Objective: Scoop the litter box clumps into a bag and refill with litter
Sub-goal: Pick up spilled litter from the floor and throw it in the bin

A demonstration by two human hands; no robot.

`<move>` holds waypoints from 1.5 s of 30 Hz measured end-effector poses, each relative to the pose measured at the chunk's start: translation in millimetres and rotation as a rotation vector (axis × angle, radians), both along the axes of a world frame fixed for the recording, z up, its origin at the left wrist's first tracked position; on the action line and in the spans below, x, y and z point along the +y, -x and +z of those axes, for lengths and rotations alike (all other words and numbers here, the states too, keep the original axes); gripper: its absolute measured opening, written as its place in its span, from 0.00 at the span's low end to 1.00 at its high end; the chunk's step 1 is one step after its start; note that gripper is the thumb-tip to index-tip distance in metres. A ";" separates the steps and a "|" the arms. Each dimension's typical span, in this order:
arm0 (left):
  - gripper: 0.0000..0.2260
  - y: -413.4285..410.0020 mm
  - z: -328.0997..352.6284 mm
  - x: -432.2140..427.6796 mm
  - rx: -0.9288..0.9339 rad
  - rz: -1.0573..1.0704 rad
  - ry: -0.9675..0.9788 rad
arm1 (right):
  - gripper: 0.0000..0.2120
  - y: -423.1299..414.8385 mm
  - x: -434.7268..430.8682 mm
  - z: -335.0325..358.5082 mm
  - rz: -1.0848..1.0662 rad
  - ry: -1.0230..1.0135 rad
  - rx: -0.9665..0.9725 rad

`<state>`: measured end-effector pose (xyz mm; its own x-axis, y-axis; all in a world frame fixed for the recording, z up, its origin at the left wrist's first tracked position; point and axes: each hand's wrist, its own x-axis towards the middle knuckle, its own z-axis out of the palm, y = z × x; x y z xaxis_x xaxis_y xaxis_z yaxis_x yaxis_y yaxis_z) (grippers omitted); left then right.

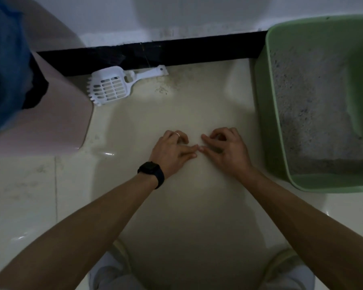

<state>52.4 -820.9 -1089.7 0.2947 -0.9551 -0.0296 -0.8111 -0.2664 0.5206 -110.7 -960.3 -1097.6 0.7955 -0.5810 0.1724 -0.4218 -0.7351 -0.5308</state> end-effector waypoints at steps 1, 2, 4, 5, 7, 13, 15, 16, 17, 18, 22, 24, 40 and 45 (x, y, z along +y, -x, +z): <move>0.08 5.1 -4.3 3.2 0.010 0.009 0.065 | 0.14 0.3 3.3 -2.4 0.003 0.001 -0.028; 0.08 8.6 -6.6 5.4 0.014 0.018 0.113 | 0.12 0.8 7.4 -4.9 0.004 0.006 -0.052; 0.11 10.8 -5.8 5.5 0.006 0.027 0.150 | 0.09 1.5 14.8 -7.4 -0.005 0.014 -0.076; 0.13 10.1 -4.5 4.3 -0.001 0.025 0.153 | 0.08 1.3 17.0 -8.0 -0.011 0.019 -0.079; 0.13 10.3 -4.9 3.0 -0.016 0.014 0.149 | 0.07 1.8 18.1 -8.8 -0.006 0.040 -0.075; 0.06 11.7 -5.5 -1.0 -0.088 -0.031 0.149 | 0.07 8.9 13.2 -7.9 0.079 0.088 -0.014; 0.05 10.4 -4.3 -2.1 -0.105 -0.069 0.153 | 0.08 17.3 10.9 -5.3 0.062 0.088 -0.007; 0.05 9.3 -3.0 -1.6 -0.106 -0.091 0.157 | 0.07 22.3 10.1 -3.5 0.049 0.087 -0.014; 0.04 7.2 -1.4 -0.8 -0.104 -0.109 0.164 | 0.07 27.5 9.8 -1.8 0.040 0.083 -0.021; 0.02 4.4 -0.9 0.5 -0.099 -0.133 0.165 | 0.07 32.7 10.1 -0.1 0.037 0.078 -0.021; 0.03 -6.6 -2.3 8.0 -0.119 -0.230 0.141 | 0.06 50.8 19.3 2.9 0.069 0.064 0.039; 0.02 -4.5 -2.9 9.5 -0.137 -0.248 0.094 | 0.06 54.1 26.3 3.2 0.043 0.062 0.125; 0.11 -26.8 94.2 -25.7 0.012 0.069 -0.095 | 0.11 -25.9 12.7 76.4 -0.260 -0.399 0.162; 0.07 -90.5 239.0 -21.6 -0.090 0.232 0.236 | 0.10 -116.0 -2.0 206.2 -0.096 -0.423 -0.138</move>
<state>142.9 -842.5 -850.7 0.4962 -0.8399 0.2198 -0.7885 -0.3299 0.5191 5.3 -962.3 -891.3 0.7207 -0.6933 0.0043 -0.3820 -0.4023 -0.8320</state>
